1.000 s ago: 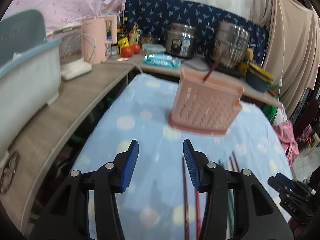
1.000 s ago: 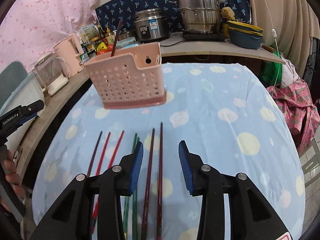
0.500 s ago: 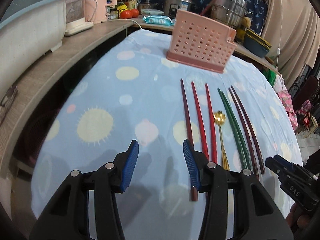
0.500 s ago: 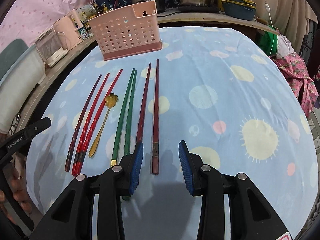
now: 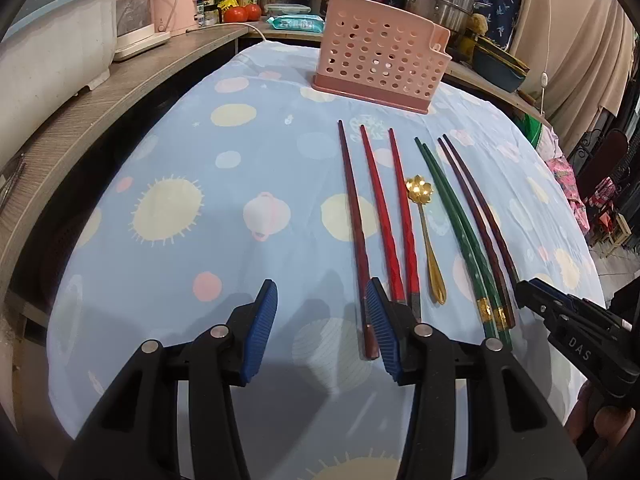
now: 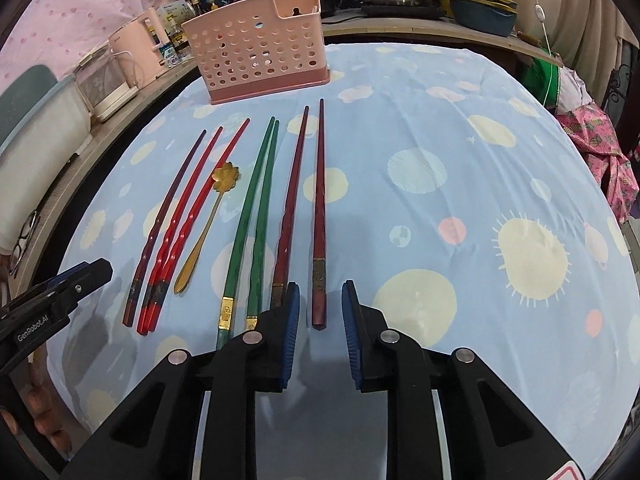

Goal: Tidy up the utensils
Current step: 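Grasp a dark red chopstick with each tool from the row, then lift both dark red chopsticks and insert them into the pink basket, opening both tools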

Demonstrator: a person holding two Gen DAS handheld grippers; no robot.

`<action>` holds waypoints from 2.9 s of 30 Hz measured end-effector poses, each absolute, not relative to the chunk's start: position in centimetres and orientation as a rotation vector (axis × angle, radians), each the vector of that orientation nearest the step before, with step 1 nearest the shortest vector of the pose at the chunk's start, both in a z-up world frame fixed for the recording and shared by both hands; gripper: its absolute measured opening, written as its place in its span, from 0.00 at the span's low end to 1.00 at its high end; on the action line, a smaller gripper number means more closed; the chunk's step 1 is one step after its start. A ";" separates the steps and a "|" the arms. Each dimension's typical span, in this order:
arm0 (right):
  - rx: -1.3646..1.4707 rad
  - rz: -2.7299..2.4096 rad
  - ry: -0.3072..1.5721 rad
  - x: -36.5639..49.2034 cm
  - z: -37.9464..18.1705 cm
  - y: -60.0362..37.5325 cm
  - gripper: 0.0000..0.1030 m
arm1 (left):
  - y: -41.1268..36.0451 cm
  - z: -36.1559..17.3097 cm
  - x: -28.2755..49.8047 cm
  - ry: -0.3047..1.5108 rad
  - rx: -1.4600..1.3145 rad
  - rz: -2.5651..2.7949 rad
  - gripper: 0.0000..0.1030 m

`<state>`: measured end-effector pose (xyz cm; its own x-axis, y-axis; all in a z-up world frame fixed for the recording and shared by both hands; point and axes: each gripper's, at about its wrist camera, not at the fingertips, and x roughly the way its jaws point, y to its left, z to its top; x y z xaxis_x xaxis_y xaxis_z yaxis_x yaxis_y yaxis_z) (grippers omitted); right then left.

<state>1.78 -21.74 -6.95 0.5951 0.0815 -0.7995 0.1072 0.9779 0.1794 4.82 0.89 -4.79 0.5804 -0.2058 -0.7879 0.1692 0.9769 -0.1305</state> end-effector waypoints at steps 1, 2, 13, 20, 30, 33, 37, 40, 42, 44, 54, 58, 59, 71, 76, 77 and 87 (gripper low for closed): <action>0.215 -0.015 0.936 1.9 -7.0 -21.7 0.19 | 0.8 -4.9 4.8 0.929 -0.040 -0.221 0.43; 0.214 -0.016 0.937 1.9 -7.1 -21.7 0.18 | 0.7 -4.9 4.7 0.931 -0.039 -0.223 0.45; 0.203 -0.027 0.942 1.9 -7.8 -21.8 0.07 | -0.5 -6.0 4.4 0.964 -0.017 -0.256 0.52; 0.201 -0.028 0.939 1.8 -7.8 -21.7 0.07 | -0.5 -6.7 4.4 0.971 -0.003 -0.246 0.50; 0.203 -0.030 0.940 1.7 -7.8 -21.8 0.07 | -0.8 -6.9 4.3 0.953 0.052 -0.224 0.30; 0.203 -0.029 0.940 1.7 -7.8 -21.7 0.07 | -0.8 -6.9 4.4 0.954 0.049 -0.237 0.15; 0.204 -0.028 0.941 1.7 -7.8 -21.7 0.07 | -0.7 -6.8 4.3 0.960 0.035 -0.259 0.07; 0.211 -0.025 0.942 1.6 -7.7 -21.8 0.07 | -0.6 -6.6 4.3 0.964 0.023 -0.271 0.07; 0.215 -0.023 0.940 1.4 -7.5 -21.9 0.07 | -0.6 -6.4 4.3 0.964 0.018 -0.274 0.07; 0.220 -0.020 0.934 1.3 -7.2 -21.9 0.07 | -0.5 -6.0 4.2 0.959 0.013 -0.275 0.07; 0.247 -0.016 0.853 0.7 -3.7 -22.7 0.07 | 0.6 -2.4 4.1 0.886 -0.037 -0.279 0.07; 0.260 -0.015 0.802 0.6 -1.7 -23.2 0.07 | 0.9 -0.4 4.3 0.845 -0.056 -0.278 0.07; 0.262 -0.015 0.788 0.7 -1.2 -23.3 0.07 | 1.0 0.2 4.4 0.833 -0.063 -0.280 0.07; 0.262 -0.016 0.637 1.9 5.0 -24.9 0.07 | 1.9 6.8 6.4 0.692 -0.110 -0.276 0.07; 0.321 0.003 0.595 3.0 7.1 -26.1 0.07 | 2.2 9.2 8.0 0.656 -0.137 -0.283 0.07; 0.341 0.009 0.587 3.3 7.4 -26.5 0.07 | 2.2 9.8 8.3 0.644 -0.137 -0.282 0.07; 0.334 -0.001 0.495 5.3 11.3 -27.7 0.07 | 1.7 14.1 11.4 0.546 -0.117 -0.280 0.07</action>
